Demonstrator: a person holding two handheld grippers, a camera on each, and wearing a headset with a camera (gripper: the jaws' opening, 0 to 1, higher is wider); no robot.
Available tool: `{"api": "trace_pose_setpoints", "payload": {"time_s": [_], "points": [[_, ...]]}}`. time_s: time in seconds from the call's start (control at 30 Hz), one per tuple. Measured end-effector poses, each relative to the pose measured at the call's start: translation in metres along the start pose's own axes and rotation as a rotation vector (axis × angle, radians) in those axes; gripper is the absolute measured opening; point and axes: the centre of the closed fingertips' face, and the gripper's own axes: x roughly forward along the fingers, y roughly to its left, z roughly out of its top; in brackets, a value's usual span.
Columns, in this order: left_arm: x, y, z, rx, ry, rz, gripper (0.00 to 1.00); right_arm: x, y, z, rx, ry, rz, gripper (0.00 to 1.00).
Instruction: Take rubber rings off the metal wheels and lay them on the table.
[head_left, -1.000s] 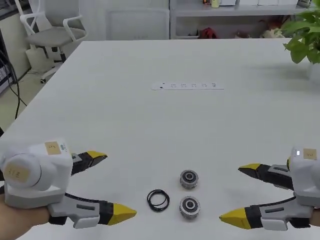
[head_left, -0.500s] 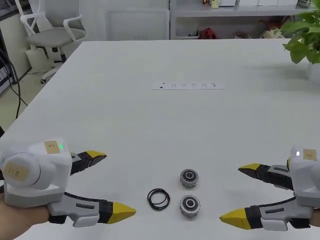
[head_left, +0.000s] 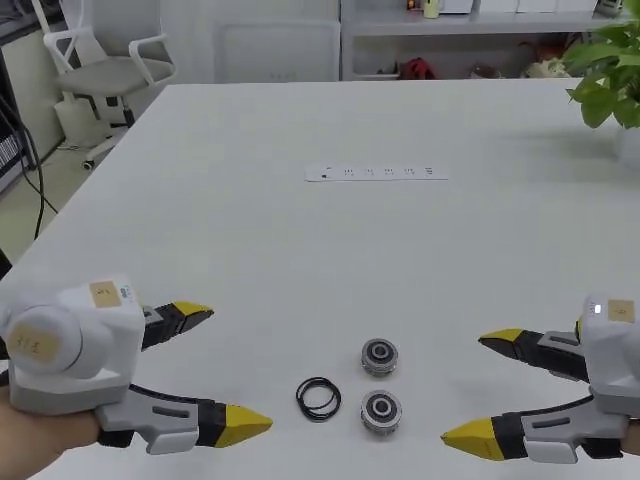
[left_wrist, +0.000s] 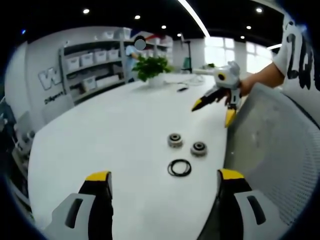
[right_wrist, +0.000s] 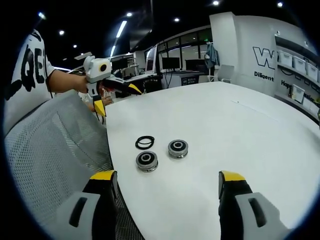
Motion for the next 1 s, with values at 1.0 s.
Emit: {"api": "trace_pose_setpoints", "payload": {"time_s": [1.0], "points": [[0.0033, 0.0002, 0.001, 0.004, 0.006, -0.005, 0.87, -0.0014, -0.0023, -0.0026, 0.001, 0.006, -0.005, 0.8]]}}
